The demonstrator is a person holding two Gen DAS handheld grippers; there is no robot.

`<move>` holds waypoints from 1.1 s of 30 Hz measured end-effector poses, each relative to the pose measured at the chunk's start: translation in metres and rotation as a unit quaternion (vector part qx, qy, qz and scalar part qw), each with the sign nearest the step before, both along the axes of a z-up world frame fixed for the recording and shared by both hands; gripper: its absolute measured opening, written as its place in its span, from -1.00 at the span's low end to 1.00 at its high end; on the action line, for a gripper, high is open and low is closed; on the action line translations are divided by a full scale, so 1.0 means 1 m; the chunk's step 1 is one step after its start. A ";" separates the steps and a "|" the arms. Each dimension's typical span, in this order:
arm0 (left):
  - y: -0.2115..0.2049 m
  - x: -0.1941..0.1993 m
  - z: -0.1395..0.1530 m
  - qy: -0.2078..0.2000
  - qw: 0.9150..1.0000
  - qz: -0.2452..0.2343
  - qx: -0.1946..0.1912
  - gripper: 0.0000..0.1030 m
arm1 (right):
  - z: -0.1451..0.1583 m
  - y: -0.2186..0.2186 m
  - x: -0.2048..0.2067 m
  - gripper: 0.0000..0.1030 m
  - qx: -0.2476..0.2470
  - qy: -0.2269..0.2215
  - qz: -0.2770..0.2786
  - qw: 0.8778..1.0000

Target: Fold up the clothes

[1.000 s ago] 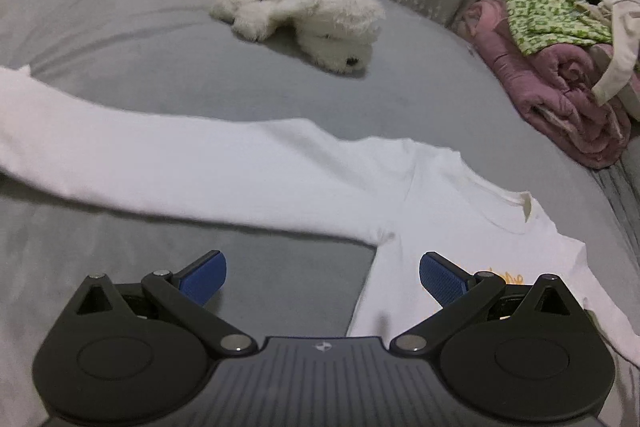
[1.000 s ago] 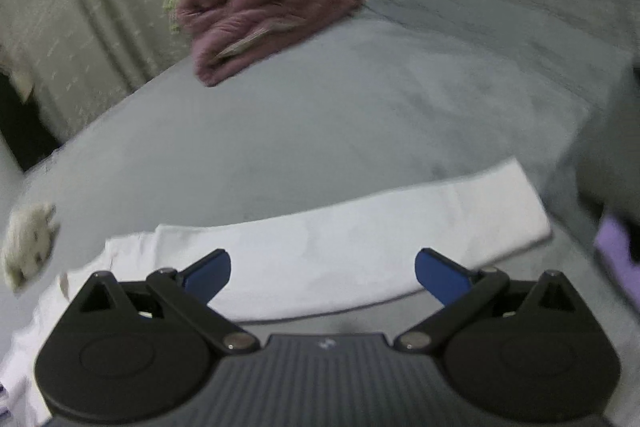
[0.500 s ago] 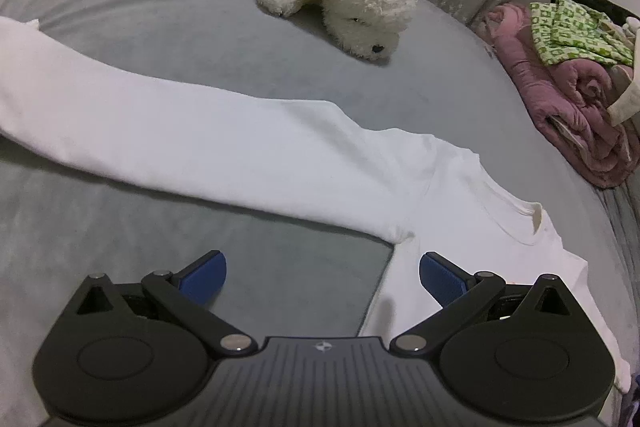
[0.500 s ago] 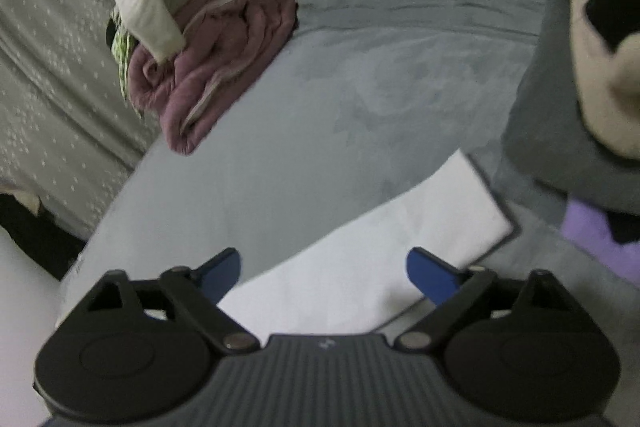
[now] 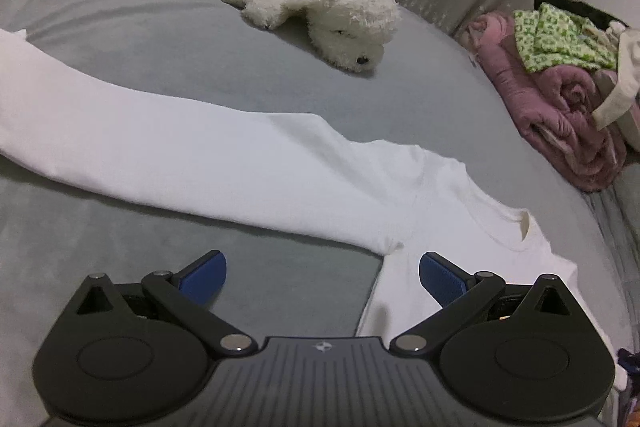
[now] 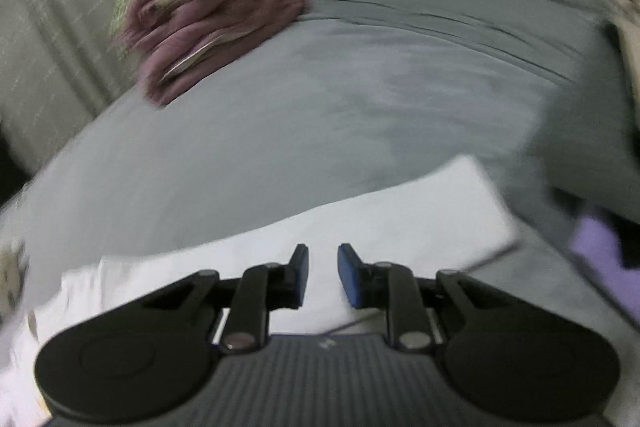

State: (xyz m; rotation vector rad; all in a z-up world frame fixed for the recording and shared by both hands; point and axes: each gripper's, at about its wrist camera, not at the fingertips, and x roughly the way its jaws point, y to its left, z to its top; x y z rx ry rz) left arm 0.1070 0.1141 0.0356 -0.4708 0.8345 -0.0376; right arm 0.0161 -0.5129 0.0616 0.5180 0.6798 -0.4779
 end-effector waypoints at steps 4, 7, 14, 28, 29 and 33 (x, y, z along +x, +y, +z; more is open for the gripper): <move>-0.002 0.000 0.000 -0.003 1.000 -0.004 0.002 1.00 | -0.001 0.055 0.028 -0.64 -0.024 -0.006 0.081 0.996; -0.004 0.000 0.000 -0.005 1.000 -0.007 0.003 1.00 | -0.006 0.101 0.050 -0.62 -0.041 -0.003 0.159 0.986; -0.006 0.001 -0.003 -0.006 1.000 -0.019 0.022 1.00 | -0.028 0.136 0.072 -0.63 -0.143 0.059 0.212 0.965; 0.018 0.009 0.004 0.017 1.000 0.009 0.004 1.00 | 0.004 0.146 0.067 -0.61 -0.155 0.022 0.211 0.965; 0.019 0.009 0.003 0.020 1.000 0.008 0.007 1.00 | 0.003 0.155 0.077 -0.61 -0.152 0.024 0.224 0.962; 0.021 0.011 0.000 0.029 0.999 0.014 0.002 1.00 | 0.001 0.191 0.119 -0.61 -0.139 0.031 0.276 0.951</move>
